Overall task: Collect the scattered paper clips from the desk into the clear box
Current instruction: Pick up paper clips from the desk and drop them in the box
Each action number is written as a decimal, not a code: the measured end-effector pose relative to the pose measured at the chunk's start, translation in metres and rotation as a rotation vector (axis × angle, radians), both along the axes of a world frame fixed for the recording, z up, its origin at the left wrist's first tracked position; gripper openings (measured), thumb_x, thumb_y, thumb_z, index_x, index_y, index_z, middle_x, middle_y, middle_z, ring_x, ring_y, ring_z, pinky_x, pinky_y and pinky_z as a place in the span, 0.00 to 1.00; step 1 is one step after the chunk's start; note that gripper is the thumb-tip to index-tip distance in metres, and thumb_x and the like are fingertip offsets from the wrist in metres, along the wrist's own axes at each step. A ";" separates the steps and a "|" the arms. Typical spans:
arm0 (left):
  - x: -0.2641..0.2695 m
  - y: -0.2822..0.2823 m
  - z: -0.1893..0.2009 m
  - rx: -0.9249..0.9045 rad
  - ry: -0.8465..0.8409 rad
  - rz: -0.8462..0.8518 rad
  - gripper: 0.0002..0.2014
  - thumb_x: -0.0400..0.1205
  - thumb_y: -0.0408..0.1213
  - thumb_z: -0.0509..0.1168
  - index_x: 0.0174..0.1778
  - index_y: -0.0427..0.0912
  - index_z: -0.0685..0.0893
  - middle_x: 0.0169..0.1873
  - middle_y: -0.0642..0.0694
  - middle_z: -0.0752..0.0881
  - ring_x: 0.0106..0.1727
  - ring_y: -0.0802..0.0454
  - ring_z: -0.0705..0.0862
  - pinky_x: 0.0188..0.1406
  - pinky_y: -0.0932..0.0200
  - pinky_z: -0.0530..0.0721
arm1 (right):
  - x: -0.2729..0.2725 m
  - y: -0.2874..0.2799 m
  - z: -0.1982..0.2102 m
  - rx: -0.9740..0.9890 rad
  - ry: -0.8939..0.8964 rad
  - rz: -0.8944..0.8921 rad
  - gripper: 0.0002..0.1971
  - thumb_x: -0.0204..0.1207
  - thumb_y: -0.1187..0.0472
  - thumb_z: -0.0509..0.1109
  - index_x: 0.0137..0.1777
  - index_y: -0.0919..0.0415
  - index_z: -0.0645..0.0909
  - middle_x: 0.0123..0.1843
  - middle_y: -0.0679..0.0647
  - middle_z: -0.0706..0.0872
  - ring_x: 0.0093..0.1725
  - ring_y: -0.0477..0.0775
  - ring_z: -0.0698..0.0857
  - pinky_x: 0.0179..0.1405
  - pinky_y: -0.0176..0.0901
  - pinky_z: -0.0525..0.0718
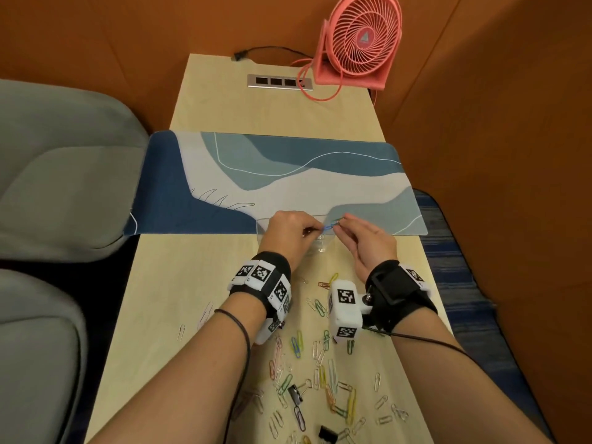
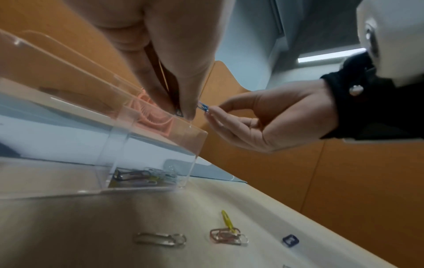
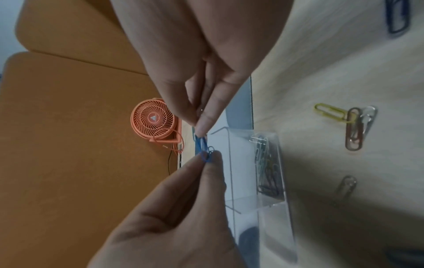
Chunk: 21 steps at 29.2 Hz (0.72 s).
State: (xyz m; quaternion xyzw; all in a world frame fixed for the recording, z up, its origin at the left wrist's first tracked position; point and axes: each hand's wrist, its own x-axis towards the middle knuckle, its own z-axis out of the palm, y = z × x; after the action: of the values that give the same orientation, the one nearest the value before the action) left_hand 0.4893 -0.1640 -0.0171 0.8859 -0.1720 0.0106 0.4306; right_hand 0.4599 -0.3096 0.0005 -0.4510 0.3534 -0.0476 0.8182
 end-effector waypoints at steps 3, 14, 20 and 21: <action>-0.002 0.000 0.000 0.134 -0.012 -0.002 0.07 0.79 0.37 0.71 0.50 0.46 0.93 0.46 0.50 0.92 0.46 0.52 0.88 0.55 0.55 0.85 | -0.001 0.000 -0.002 -0.093 0.022 0.032 0.11 0.71 0.75 0.73 0.54 0.72 0.85 0.45 0.65 0.91 0.44 0.57 0.92 0.54 0.46 0.89; -0.010 0.015 -0.002 0.037 -0.100 0.106 0.10 0.77 0.30 0.70 0.49 0.49 0.92 0.43 0.54 0.91 0.41 0.61 0.81 0.50 0.62 0.83 | 0.013 0.005 0.000 -0.658 -0.048 0.227 0.07 0.67 0.71 0.77 0.44 0.62 0.90 0.38 0.57 0.92 0.40 0.53 0.92 0.47 0.43 0.90; -0.020 0.033 -0.007 0.017 -0.152 0.127 0.10 0.76 0.32 0.70 0.50 0.50 0.90 0.44 0.56 0.88 0.48 0.56 0.80 0.54 0.66 0.73 | 0.020 0.014 -0.004 -1.271 -0.165 0.563 0.04 0.69 0.65 0.76 0.41 0.56 0.91 0.36 0.48 0.91 0.35 0.43 0.89 0.46 0.33 0.87; -0.023 0.035 -0.006 0.016 -0.161 0.127 0.10 0.76 0.33 0.70 0.51 0.49 0.90 0.44 0.55 0.88 0.49 0.55 0.80 0.54 0.67 0.71 | 0.019 0.015 -0.004 -1.315 -0.178 0.623 0.05 0.70 0.64 0.75 0.43 0.57 0.91 0.39 0.50 0.92 0.37 0.44 0.89 0.49 0.35 0.87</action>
State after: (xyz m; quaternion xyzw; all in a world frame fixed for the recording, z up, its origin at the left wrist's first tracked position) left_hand 0.4663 -0.1287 -0.0235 0.8947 -0.1496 0.1076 0.4069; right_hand 0.4788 -0.2950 -0.0034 -0.9228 0.0392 -0.0515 0.3798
